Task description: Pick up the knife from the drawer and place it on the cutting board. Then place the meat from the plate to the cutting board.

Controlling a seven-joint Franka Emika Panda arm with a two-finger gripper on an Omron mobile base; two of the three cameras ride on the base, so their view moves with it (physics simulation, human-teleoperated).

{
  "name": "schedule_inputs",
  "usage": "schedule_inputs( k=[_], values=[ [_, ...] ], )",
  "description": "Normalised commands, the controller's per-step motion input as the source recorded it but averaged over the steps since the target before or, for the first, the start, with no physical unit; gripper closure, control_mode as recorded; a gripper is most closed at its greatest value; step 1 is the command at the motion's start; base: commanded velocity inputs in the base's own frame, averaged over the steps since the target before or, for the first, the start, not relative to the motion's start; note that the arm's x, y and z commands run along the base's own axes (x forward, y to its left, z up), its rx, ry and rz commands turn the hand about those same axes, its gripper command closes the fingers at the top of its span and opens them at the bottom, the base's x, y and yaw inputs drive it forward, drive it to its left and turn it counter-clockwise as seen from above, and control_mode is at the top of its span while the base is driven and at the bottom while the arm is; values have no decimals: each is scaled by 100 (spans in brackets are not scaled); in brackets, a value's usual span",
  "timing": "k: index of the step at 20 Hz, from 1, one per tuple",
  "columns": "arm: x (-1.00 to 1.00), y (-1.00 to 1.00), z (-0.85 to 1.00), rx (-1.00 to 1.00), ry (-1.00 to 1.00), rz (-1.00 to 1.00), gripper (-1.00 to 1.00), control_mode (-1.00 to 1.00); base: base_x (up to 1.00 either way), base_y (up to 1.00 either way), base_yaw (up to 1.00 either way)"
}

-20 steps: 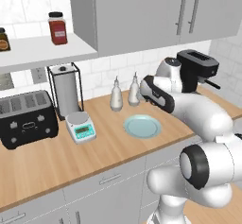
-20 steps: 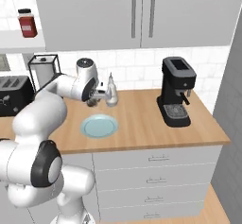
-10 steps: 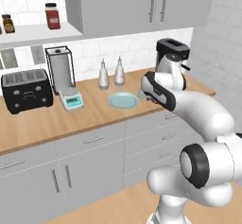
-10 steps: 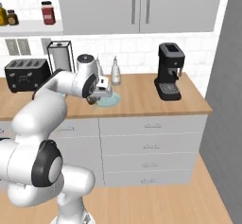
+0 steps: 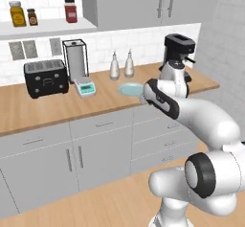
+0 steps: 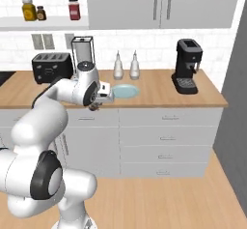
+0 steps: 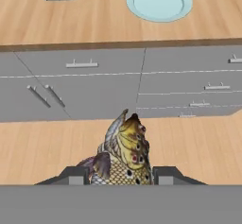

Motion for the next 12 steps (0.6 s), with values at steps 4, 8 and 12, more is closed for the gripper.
schedule_inputs(
  k=[4, 8, 12],
  values=[
    [0, 0, 0, 0, 0, 0, 100, 100, -4, 100, 0],
    [0, 0, 0, 0, 0, 0, 100, 100, 5, 100, 1],
    [0, 0, 0, 0, 0, 0, 100, 100, 9, 100, 24]
  ],
)
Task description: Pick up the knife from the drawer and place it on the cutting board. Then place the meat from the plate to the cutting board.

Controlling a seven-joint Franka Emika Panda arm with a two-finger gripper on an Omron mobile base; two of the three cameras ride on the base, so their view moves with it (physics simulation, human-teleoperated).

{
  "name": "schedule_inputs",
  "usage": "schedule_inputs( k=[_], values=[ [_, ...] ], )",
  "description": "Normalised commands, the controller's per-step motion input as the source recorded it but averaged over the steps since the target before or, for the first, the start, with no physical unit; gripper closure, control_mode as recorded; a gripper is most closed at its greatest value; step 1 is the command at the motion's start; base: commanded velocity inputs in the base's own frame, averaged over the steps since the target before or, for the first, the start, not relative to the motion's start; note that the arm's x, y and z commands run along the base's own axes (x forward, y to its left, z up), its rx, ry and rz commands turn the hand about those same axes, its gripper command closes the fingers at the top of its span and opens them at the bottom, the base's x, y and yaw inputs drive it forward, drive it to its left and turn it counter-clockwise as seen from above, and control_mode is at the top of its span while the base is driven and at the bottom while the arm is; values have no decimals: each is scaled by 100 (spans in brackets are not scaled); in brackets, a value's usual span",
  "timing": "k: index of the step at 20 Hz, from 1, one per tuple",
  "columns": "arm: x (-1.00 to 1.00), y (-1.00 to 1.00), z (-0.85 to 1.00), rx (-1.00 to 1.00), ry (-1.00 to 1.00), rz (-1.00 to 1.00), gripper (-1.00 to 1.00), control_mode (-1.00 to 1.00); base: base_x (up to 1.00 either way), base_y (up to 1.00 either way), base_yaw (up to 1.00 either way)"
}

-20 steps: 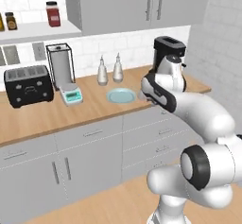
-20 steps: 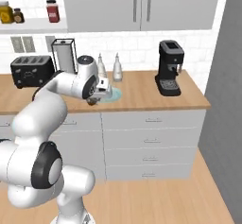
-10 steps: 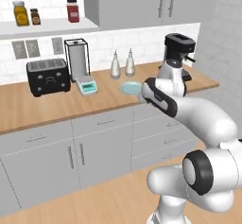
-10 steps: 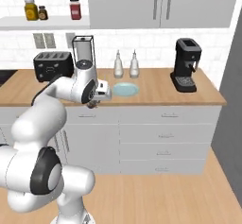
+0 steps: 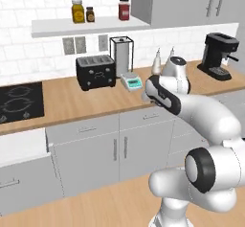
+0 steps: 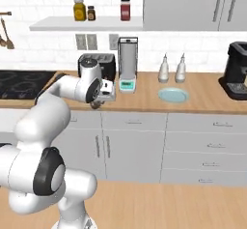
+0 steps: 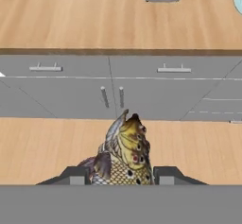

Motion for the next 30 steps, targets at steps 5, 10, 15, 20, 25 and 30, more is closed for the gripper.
schedule_inputs(
  k=[5, 10, 15, 20, 25, 30],
  values=[
    [0, 0, 0, 0, 0, 0, 100, 100, 0, 100, 45],
    [0, 0, 0, 0, 0, 0, 100, 100, 2, 100, 48],
    [0, 0, 0, 0, 0, 0, 100, 100, 20, 100, 44],
    [0, 0, 0, 0, 0, 0, 100, 100, 32, 100, 41],
    [0, 0, 0, 0, 0, 0, 100, 100, 76, 100, 33],
    [0, 0, 0, 0, 0, 0, 100, 100, 100, 94, 12]
  ],
)
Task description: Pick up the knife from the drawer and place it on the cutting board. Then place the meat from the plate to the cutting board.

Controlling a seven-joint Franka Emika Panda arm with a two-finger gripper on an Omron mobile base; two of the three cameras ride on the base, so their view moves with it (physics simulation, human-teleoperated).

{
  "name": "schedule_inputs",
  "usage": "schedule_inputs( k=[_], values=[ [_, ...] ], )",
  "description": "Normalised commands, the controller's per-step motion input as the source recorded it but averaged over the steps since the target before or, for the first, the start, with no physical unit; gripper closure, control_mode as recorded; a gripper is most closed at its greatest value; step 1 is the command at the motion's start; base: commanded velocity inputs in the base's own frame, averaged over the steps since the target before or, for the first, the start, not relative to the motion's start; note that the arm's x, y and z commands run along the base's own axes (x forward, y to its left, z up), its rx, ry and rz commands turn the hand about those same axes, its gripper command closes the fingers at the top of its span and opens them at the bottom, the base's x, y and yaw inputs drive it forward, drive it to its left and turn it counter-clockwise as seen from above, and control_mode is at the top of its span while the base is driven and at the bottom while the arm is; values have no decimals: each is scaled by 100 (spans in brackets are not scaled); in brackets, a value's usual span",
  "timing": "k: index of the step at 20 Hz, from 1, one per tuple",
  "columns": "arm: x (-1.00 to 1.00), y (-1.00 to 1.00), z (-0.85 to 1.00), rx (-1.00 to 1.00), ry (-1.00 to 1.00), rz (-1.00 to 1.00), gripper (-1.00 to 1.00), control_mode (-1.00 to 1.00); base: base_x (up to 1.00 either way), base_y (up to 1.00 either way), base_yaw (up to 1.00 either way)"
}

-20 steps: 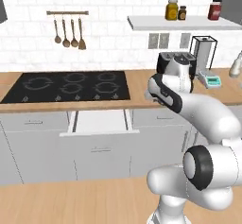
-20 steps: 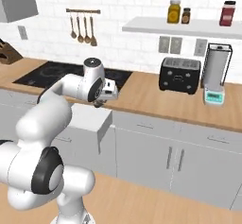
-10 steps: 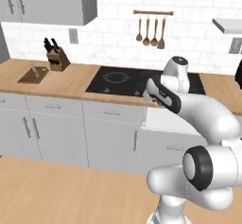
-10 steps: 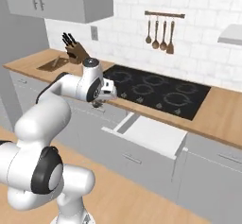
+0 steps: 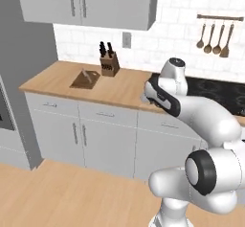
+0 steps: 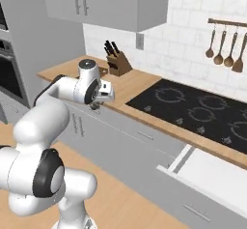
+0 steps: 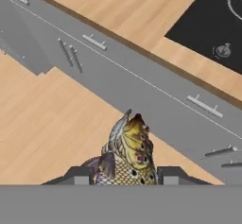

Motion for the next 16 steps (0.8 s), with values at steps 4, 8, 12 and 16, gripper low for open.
schedule_inputs(
  k=[4, 8, 12, 16],
  values=[
    [0, 0, 0, 0, 0, 0, 100, 100, 100, 89, 0],
    [0, 0, 0, 0, 0, 0, 100, 100, 99, 77, -1],
    [0, 0, 0, 0, 0, 0, 100, 100, 86, 51, -12],
    [0, 0, 0, 0, 0, 0, 100, 100, 69, 24, -28]
  ],
)
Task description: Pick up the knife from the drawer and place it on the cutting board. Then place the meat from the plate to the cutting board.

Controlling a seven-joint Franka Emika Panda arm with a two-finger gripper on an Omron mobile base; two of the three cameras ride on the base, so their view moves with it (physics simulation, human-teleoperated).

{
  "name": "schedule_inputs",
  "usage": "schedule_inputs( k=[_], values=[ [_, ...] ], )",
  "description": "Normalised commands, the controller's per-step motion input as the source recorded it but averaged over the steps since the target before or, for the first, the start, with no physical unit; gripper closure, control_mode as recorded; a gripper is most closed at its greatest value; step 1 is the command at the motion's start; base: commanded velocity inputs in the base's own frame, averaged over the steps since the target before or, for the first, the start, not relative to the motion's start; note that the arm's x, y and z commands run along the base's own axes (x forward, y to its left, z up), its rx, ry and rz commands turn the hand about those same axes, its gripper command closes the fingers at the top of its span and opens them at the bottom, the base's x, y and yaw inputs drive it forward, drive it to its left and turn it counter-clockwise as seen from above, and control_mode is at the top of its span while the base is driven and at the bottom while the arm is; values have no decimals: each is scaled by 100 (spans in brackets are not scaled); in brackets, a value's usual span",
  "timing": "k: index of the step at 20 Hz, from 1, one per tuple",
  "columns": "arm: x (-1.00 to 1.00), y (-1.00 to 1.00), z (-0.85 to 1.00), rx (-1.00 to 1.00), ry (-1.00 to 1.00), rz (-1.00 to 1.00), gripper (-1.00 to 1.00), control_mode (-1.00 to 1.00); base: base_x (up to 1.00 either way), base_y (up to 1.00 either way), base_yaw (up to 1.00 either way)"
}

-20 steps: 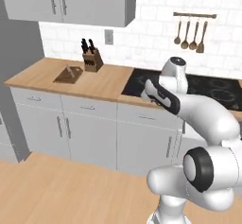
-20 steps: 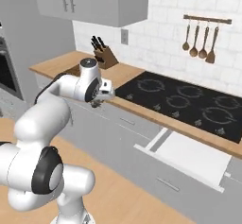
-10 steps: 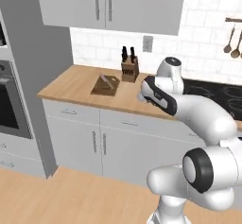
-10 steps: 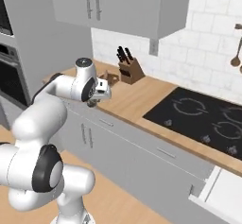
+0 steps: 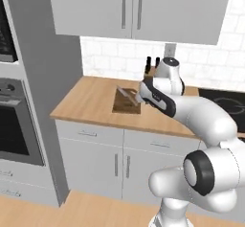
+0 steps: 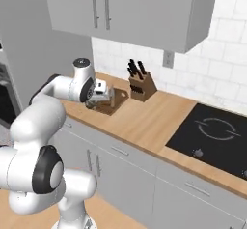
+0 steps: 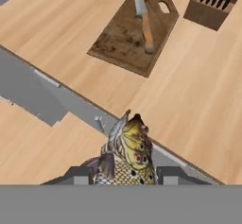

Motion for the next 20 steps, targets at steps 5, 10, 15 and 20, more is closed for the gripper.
schedule_inputs(
  k=[5, 10, 15, 20],
  values=[
    [0, 0, 0, 0, 0, 0, 100, 100, 46, 26, -40],
    [0, 0, 0, 0, 0, 0, 100, 100, 27, 70, -47],
    [0, 0, 0, 0, 0, 0, 100, 100, 28, 100, -40],
    [0, 0, 0, 0, 0, 0, 100, 100, 62, 42, -27]
  ],
)
